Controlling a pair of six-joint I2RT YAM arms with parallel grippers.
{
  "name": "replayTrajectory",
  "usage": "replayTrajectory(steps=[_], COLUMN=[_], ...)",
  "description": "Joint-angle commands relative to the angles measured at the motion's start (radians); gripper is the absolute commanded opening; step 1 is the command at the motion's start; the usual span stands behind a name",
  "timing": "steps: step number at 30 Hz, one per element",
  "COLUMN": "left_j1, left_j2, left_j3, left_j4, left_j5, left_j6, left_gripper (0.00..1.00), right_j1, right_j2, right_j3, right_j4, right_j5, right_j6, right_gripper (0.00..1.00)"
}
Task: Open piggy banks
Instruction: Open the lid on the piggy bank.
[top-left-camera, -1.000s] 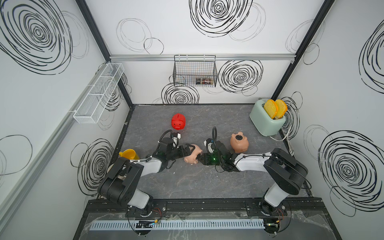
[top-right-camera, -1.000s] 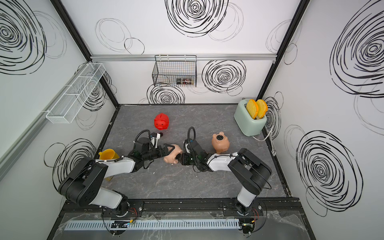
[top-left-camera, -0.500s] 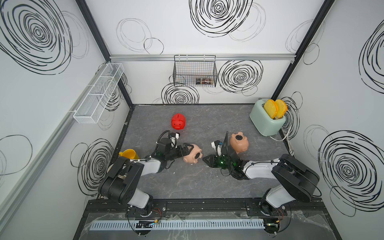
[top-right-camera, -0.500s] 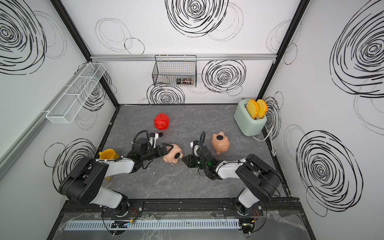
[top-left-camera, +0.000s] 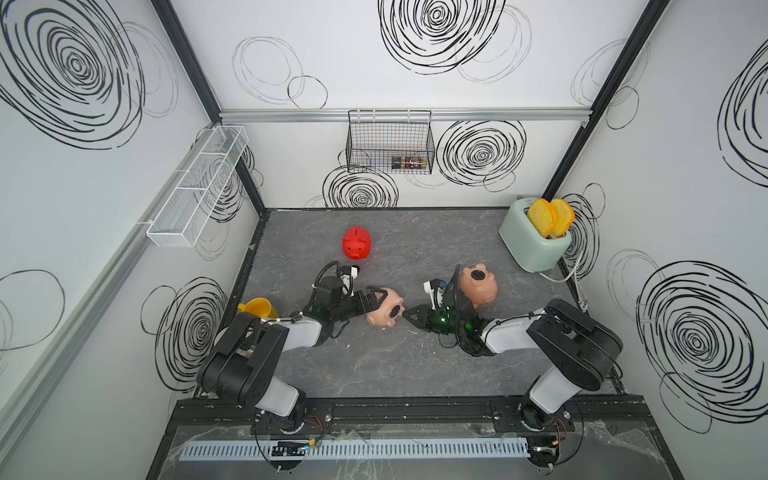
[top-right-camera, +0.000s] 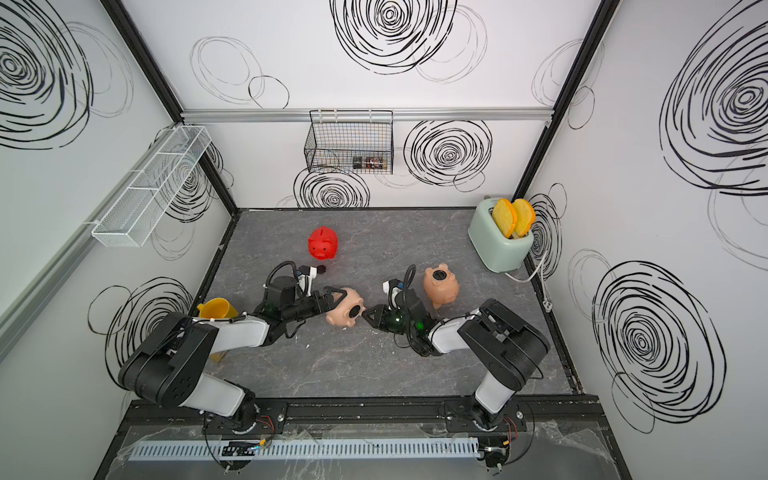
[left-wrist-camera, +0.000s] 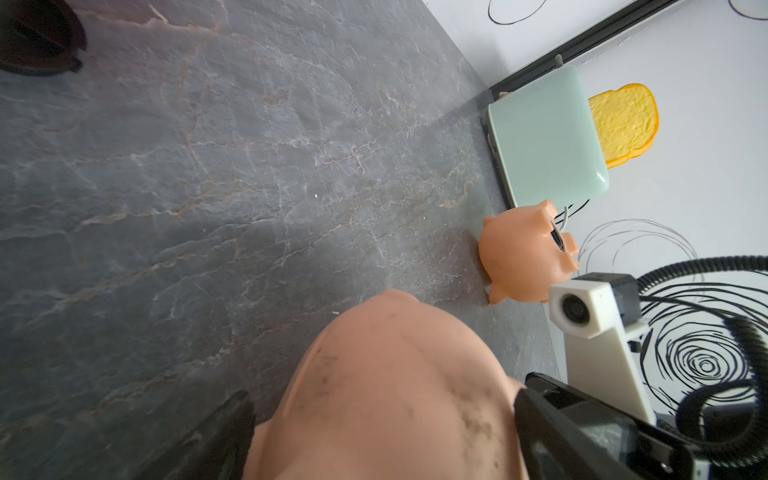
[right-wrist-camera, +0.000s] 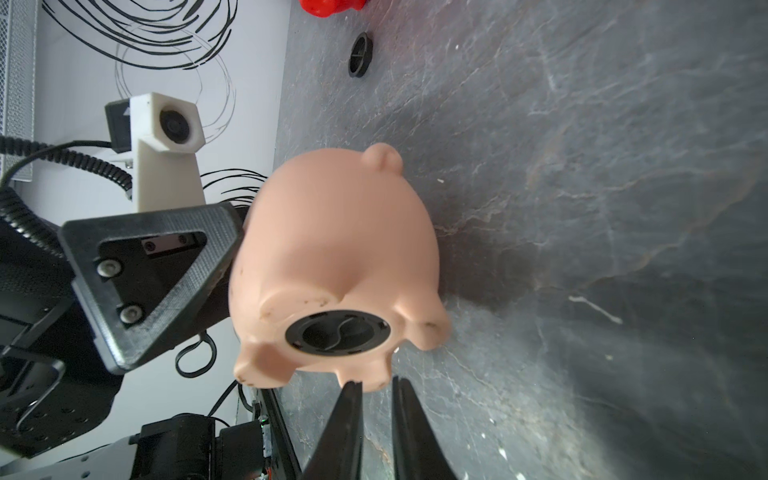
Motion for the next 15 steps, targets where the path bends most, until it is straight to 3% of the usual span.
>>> replayTrajectory(steps=[1, 15], left_j1=[-0.007, -0.019], left_j2=[0.03, 0.03], left_j3=[-0.046, -0.056], left_j4=[-0.109, -0.103], left_j5=[-0.04, -0.041], left_j6=[0.002, -0.002], left_gripper=[0.99, 1.0], right_j1=[0.018, 0.044], right_j2=[0.011, 0.104], right_j3=[0.003, 0.033], right_j4=[0.087, 0.198], right_j5=[0.018, 0.0], right_j6=[0.109, 0.183], right_gripper=[0.21, 0.21])
